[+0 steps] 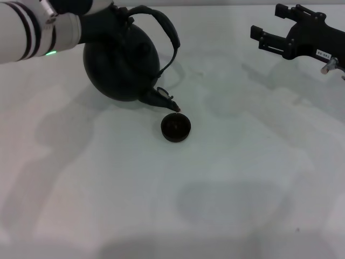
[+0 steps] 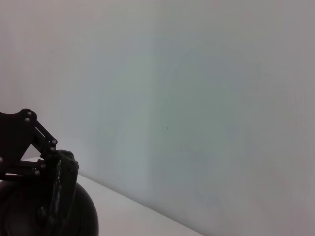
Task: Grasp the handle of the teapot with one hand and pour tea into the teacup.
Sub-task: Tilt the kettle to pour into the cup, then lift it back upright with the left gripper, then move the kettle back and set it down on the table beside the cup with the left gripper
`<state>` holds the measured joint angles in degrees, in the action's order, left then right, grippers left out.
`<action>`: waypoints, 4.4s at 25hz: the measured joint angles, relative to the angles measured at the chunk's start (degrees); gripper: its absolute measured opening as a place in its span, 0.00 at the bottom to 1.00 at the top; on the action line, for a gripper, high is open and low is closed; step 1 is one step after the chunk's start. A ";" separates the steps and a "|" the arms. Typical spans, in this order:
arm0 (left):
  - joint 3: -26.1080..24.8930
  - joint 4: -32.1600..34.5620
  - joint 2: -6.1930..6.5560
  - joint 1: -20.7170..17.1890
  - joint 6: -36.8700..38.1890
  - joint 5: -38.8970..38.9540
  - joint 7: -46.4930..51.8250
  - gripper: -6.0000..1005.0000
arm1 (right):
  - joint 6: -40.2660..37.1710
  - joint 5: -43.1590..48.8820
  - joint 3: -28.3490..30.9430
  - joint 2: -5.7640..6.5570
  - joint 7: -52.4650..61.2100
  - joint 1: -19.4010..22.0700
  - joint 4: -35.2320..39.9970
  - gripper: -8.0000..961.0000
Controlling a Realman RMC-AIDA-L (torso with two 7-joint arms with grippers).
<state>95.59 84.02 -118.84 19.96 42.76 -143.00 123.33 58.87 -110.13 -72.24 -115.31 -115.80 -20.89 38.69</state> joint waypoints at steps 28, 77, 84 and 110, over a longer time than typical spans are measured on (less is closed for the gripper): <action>2.46 0.92 0.11 -0.05 0.75 -4.45 2.88 0.13 | -0.41 0.00 0.80 0.00 -0.31 -0.67 -1.48 0.88; -24.48 -10.34 0.19 -10.91 14.56 47.87 -34.66 0.13 | -0.93 0.39 0.86 0.34 -0.12 -1.52 -2.48 0.88; -35.72 -22.91 0.05 -11.16 24.19 57.90 -48.06 0.13 | -0.64 0.53 0.46 0.54 0.95 -1.52 -2.49 0.88; -43.79 -50.58 0.17 -9.34 29.62 72.00 -69.09 0.13 | -0.69 1.32 0.50 0.34 1.63 -1.41 -4.57 0.88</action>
<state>51.81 33.45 -118.67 10.62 72.38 -71.00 54.24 58.17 -108.81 -71.74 -114.97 -114.17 -22.31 34.12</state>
